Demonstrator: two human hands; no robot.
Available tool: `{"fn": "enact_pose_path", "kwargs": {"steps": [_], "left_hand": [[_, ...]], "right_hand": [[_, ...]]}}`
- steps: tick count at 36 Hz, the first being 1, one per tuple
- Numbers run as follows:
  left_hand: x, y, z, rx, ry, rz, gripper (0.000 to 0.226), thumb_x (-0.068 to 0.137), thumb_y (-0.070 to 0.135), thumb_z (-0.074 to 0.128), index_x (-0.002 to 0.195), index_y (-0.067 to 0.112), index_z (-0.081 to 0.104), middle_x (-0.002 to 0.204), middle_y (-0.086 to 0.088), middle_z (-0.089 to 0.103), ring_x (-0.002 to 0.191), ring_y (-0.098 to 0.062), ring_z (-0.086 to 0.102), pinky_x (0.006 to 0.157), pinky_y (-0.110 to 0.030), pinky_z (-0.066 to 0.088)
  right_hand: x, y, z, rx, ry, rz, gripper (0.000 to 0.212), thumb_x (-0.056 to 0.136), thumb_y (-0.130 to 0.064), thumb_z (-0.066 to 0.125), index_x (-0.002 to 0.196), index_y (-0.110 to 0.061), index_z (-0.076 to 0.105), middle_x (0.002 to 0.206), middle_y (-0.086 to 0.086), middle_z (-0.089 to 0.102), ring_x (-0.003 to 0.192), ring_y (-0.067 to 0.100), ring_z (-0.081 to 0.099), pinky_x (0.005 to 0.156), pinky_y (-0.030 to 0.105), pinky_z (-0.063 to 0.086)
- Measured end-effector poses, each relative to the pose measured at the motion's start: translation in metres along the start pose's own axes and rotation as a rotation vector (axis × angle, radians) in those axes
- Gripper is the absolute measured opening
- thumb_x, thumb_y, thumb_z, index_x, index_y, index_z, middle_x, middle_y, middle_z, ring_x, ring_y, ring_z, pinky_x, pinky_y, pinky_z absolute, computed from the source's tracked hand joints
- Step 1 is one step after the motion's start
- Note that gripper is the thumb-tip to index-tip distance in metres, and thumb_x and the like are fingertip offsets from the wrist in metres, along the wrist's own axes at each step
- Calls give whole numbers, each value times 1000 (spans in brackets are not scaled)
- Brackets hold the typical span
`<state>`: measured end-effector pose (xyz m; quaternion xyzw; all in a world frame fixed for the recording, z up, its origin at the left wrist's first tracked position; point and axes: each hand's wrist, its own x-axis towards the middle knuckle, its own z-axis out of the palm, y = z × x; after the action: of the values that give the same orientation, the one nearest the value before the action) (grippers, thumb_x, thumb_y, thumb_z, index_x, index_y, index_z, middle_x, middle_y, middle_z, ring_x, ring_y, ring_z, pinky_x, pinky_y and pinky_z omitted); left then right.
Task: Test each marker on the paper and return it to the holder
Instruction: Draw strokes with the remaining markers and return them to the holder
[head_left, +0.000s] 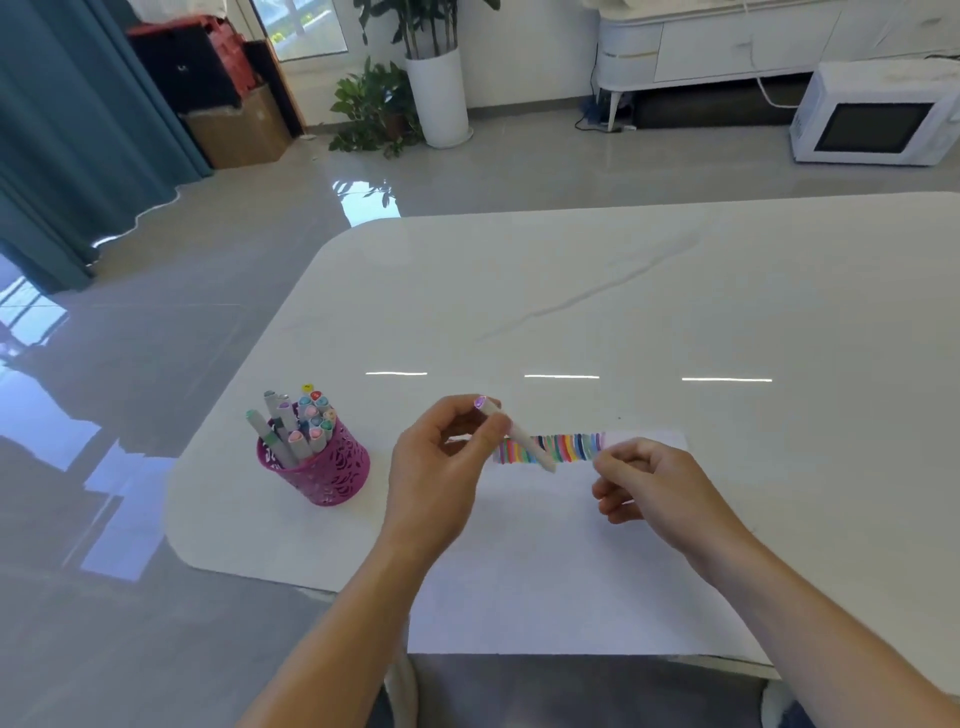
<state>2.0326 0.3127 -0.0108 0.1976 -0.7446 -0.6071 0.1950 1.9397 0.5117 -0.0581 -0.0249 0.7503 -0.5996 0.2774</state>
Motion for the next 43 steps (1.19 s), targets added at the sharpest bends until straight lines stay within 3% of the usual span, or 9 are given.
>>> {"fn": "enact_pose_path", "kwargs": {"steps": [3, 6, 9, 16, 23, 30, 34, 38, 43], "left_hand": [[-7, 1, -18, 121, 94, 105, 7, 96, 30, 67, 101, 32, 72, 97, 12, 73, 93, -10, 70, 80, -25, 56], [-13, 8, -36, 288, 254, 272, 12, 101, 33, 60, 106, 31, 70, 100, 19, 71, 93, -6, 69, 76, -10, 48], [-17, 15, -55, 415, 409, 432, 15, 104, 30, 54, 110, 26, 67, 105, 20, 67, 95, -6, 69, 78, -20, 53], [-16, 25, -96, 483, 650, 617, 14, 106, 22, 51, 115, 18, 62, 111, 9, 59, 99, -7, 63, 86, -24, 54], [-11, 16, -117, 597, 623, 463, 19, 105, 26, 51, 122, 25, 58, 107, 16, 57, 96, 18, 55, 75, 1, 42], [0, -2, -122, 670, 558, 269, 11, 100, 26, 58, 105, 35, 55, 98, 10, 66, 90, -9, 67, 75, -35, 59], [5, -12, -126, 693, 553, 205, 8, 96, 25, 62, 96, 33, 61, 97, 11, 64, 89, -8, 65, 73, -27, 56], [7, -21, -126, 726, 568, 111, 8, 98, 28, 59, 98, 26, 67, 97, 9, 64, 85, -9, 60, 65, -10, 37], [8, -24, -124, 729, 555, 79, 19, 102, 33, 50, 102, 24, 67, 98, 6, 65, 90, -17, 61, 67, -20, 39]], "right_hand": [[-5, 3, 3, -167, -8, -37, 8, 98, -23, 68, 97, -16, 71, 77, 2, 78, 70, 18, 73, 70, 34, 62], [-10, 6, 7, -357, -36, -72, 7, 97, -29, 66, 96, -24, 68, 82, -3, 76, 76, 16, 73, 77, 38, 62], [-12, 7, 11, -485, -58, -105, 5, 97, -34, 65, 96, -29, 65, 89, -6, 73, 81, 14, 70, 74, 31, 56], [-15, 3, 18, -381, -37, -180, 5, 96, -27, 70, 92, -24, 70, 78, -2, 76, 72, 15, 73, 78, 43, 63], [-13, 4, 20, -399, -26, -199, 6, 98, -27, 68, 93, -25, 70, 79, -3, 76, 72, 14, 73, 78, 41, 64], [-10, 7, 22, -433, -76, -167, 6, 96, -26, 67, 92, -27, 70, 78, -5, 76, 72, 13, 73, 80, 46, 63], [-8, 9, 22, -438, -92, -166, 6, 97, -26, 66, 92, -28, 69, 78, -6, 76, 74, 14, 73, 81, 47, 63], [-8, 10, 22, -432, -99, -164, 6, 97, -25, 66, 93, -28, 69, 78, -4, 76, 73, 13, 73, 82, 46, 63], [-8, 11, 22, -424, -98, -165, 6, 98, -25, 65, 94, -28, 69, 79, -4, 76, 74, 14, 73, 82, 46, 63]]}}
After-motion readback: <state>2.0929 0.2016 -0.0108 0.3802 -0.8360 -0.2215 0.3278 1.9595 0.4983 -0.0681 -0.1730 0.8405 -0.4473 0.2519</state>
